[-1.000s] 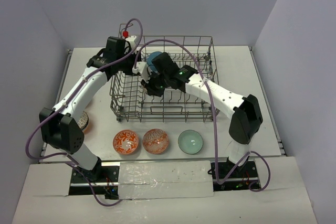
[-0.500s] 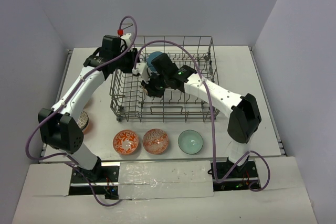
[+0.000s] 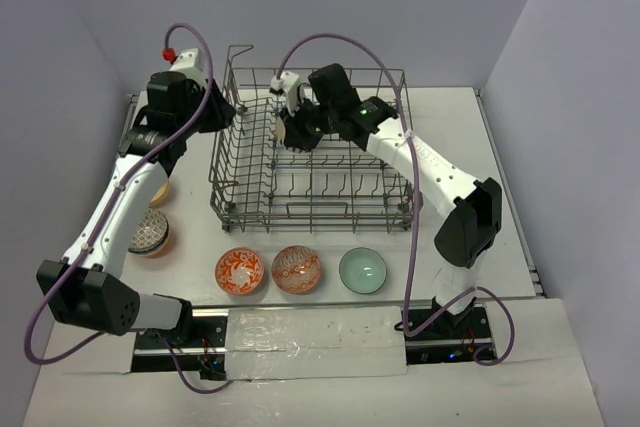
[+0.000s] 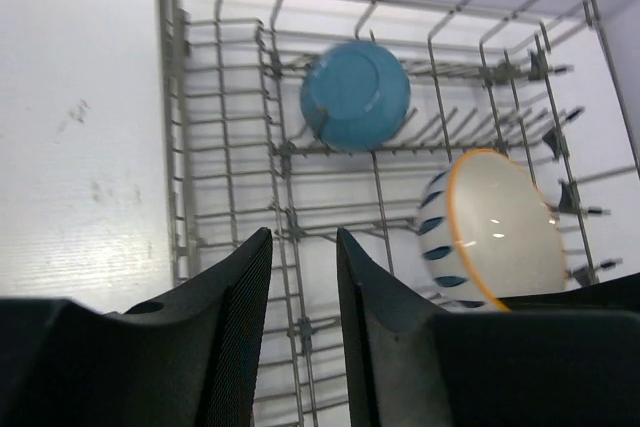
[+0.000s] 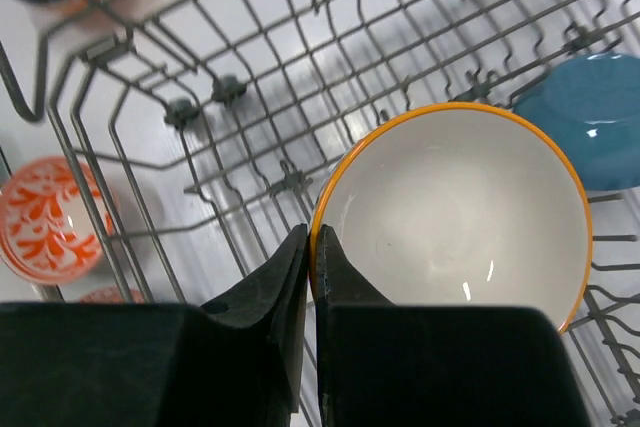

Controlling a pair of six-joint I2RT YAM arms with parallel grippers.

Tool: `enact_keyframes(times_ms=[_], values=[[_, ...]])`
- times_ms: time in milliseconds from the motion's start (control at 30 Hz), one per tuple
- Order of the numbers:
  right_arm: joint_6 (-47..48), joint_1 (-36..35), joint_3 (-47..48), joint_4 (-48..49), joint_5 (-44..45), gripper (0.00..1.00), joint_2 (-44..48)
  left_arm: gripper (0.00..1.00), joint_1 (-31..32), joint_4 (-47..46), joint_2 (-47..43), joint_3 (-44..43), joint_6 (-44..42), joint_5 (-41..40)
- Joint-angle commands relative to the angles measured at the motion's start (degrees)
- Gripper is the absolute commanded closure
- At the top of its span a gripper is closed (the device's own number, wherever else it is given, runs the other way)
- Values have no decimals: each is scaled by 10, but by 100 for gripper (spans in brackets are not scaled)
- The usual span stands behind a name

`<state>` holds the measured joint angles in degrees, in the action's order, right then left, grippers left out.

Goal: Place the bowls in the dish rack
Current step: Pass from the left arm to the right, then turn the bowl upside down over the dish rack.

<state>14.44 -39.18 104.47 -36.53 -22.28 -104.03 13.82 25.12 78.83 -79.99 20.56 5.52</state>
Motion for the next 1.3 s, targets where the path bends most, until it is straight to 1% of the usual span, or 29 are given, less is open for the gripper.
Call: enact_keyframes(times_ms=[0, 133, 167, 200, 233, 267, 300, 333, 367, 400, 433, 467, 533, 567, 600, 633, 667, 700, 733, 800, 833, 867, 933, 1000, 1133, 1167, 1267], values=[[-60, 15, 58, 49, -18, 100, 8, 62, -18, -60, -29, 21, 30, -30], [-113, 36, 61, 80, -10, 100, 12, 63, -33, -67, -36, 30, 41, -42], [-126, 43, 59, 89, -25, 100, 14, 63, -37, -68, -37, 31, 43, -43], [-162, 59, 47, 102, -32, 100, 15, 63, -40, -68, -37, 31, 45, -41], [-184, 67, 37, 137, -41, 100, 23, 63, -42, -68, -35, 32, 48, -40], [-227, 77, 25, 158, -63, 100, 28, 63, -48, -71, -35, 33, 50, -38], [-251, 95, -4, 208, -70, 100, 33, 63, -50, -73, -34, 33, 52, -32], [-276, 103, -17, 234, -90, 100, 43, 63, -56, -73, -33, 34, 57, -30], [-319, 111, -32, 259, -97, 100, 45, 63, -56, -73, -32, 35, 59, -28], [-337, 124, -57, 302, -105, 100, 50, 64, -59, -73, -32, 36, 60, -26], [-354, 129, -68, 324, -111, 100, 51, 64, -61, -74, -32, 36, 61, -27], [-387, 133, -90, 360, -124, 100, 52, 64, -61, -72, -32, 36, 61, -29], [-425, 151, -115, 406, -130, 100, 57, 64, -63, -73, -32, 36, 60, -30], [-468, 156, -144, 431, -132, 100, 59, 64, -63, -72, -33, 36, 61, -31], [-491, 161, -161, 487, -137, 100, 63, 64, -64, -72, -33, 36, 61, -29], [-516, 175, -176, 516, -139, 100, 65, 64, -64, -73, -33, 36, 61, -27], [-561, 180, -203, 543, -142, 100, 66, 63, -66, -73, -33, 37, 62, -27], [-580, 185, -216, 596, -146, 100, 66, 64, -68, -73, -32, 37, 64, -25], [-609, 193, -224, 615, -148, 100, 64, 64, -70, -74, -32, 38, 64, -22], [-632, 198, -240, 657, -149, 100, 59, 64, -71, -73, -32, 37, 66, -21], [-661, 201, -246, 675, -150, 100, 58, 64, -74, -73, -32, 37, 67, -16], [-679, 208, -261, 723, -150, 100, 57, 64, -75, -74, -32, 37, 68, -14], [-725, 214, -273, 762, -150, 100, 51, 64, -77, -76, -32, 39, 70, -11], [-743, 221, -279, 800, -149, 100, 45, 64, -79, -76, -32, 39, 70, -9], [-806, 229, -289, 855, -131, 100, 33, 64, -84, -75, -28, 38, 74, -2], [-817, 233, -298, 882, -116, 100, 30, 64, -84, -76, -27, 39, 76, 1], [-842, 234, -312, 907, -84, 100, 25, 64, -85, -75, -25, 39, 77, 4]])
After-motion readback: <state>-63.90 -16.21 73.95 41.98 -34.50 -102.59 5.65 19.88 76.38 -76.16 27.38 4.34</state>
